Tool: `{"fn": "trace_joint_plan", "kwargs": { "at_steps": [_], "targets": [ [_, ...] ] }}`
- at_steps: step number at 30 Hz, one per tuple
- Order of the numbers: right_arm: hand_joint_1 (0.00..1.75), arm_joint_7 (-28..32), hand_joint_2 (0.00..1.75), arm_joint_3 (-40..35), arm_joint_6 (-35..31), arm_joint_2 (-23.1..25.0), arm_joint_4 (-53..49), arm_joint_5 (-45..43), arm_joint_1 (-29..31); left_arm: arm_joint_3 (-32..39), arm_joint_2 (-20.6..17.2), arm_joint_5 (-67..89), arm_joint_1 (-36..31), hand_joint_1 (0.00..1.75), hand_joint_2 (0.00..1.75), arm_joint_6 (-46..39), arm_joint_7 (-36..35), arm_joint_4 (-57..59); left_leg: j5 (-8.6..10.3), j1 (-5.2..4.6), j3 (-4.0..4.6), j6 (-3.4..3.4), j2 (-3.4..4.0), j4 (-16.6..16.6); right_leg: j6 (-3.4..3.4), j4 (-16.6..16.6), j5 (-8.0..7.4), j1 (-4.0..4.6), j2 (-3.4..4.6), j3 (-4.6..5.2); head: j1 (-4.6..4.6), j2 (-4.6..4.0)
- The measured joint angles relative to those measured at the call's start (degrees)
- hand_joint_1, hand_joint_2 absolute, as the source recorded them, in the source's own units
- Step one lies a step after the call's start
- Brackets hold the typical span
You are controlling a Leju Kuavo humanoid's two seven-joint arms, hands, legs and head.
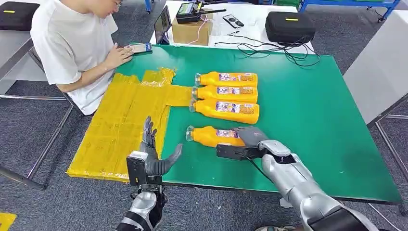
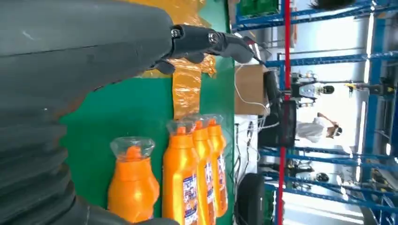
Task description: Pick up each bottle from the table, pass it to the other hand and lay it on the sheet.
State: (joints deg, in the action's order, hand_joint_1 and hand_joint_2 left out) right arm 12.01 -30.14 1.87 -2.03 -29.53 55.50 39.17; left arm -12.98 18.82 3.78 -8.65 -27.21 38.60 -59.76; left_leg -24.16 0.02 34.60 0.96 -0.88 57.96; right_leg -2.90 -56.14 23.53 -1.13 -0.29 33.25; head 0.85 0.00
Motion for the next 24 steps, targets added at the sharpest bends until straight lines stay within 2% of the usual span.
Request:
{"fn": "trace_joint_plan", "kwargs": {
  "at_steps": [2, 8, 12, 15, 19, 24],
  "targets": [
    [1.75, 5.60, 1.75, 1.20, -3.13, -0.37, -0.98, -7.25, -1.56, 0.02, 0.00, -0.63, 0.05, 0.00, 1.75, 0.00, 0.33, -0.02, 0.00, 0.00, 0.02, 0.00, 0.00, 0.00, 0.00, 0.01, 0.00, 0.00, 0.00, -0.05, -0.07, 0.00],
    [1.75, 12.06, 1.75, 4.83, -13.42, 0.92, -9.71, -19.39, -9.97, -0.02, 0.09, -3.46, 0.32, 0.00, 1.75, 0.31, -0.92, -0.44, -0.03, 0.04, 0.08, 0.02, 0.20, 0.00, -0.04, 0.00, -0.03, 0.05, 0.16, 0.05, -0.04, 0.00],
    [1.75, 17.63, 1.75, 9.34, -24.07, 4.22, -22.22, -28.06, -18.69, -0.09, 0.26, -11.99, 0.71, 0.00, 1.75, 5.30, -5.34, -0.63, -0.02, 0.08, 0.46, 0.01, 0.11, 0.00, -0.04, -0.03, -0.02, 0.11, 0.09, 0.40, 0.02, 0.00],
    [1.75, 20.56, 1.75, 12.15, -30.56, 6.19, -30.17, -31.25, -22.60, -0.90, 0.28, -17.27, 1.36, 0.00, 1.75, 11.11, -7.83, -0.50, -0.02, 0.08, 0.67, 0.01, 0.13, -0.01, -0.04, -0.04, -0.02, 0.10, 0.10, 0.62, 0.00, 0.00],
    [1.75, 22.35, 1.75, 14.38, -31.88, 7.11, -35.80, -33.89, -24.98, -3.37, -0.02, -15.68, 2.11, 0.00, 1.75, 15.43, -6.68, -0.70, -0.03, 0.00, 0.78, 0.02, 0.13, -0.01, -0.04, -0.01, -0.02, -0.01, 0.10, 0.67, -0.02, 0.00],
    [1.75, 22.76, 1.75, 15.39, -28.96, 7.54, -38.16, -35.04, -25.88, -8.30, -1.26, -7.79, 3.83, 0.00, 1.75, 14.50, -3.15, -2.27, -0.04, -0.08, 0.79, 0.03, 0.12, -0.01, -0.05, 0.01, -0.01, -0.07, 0.10, 0.70, -0.02, 0.00]
  ]
}}
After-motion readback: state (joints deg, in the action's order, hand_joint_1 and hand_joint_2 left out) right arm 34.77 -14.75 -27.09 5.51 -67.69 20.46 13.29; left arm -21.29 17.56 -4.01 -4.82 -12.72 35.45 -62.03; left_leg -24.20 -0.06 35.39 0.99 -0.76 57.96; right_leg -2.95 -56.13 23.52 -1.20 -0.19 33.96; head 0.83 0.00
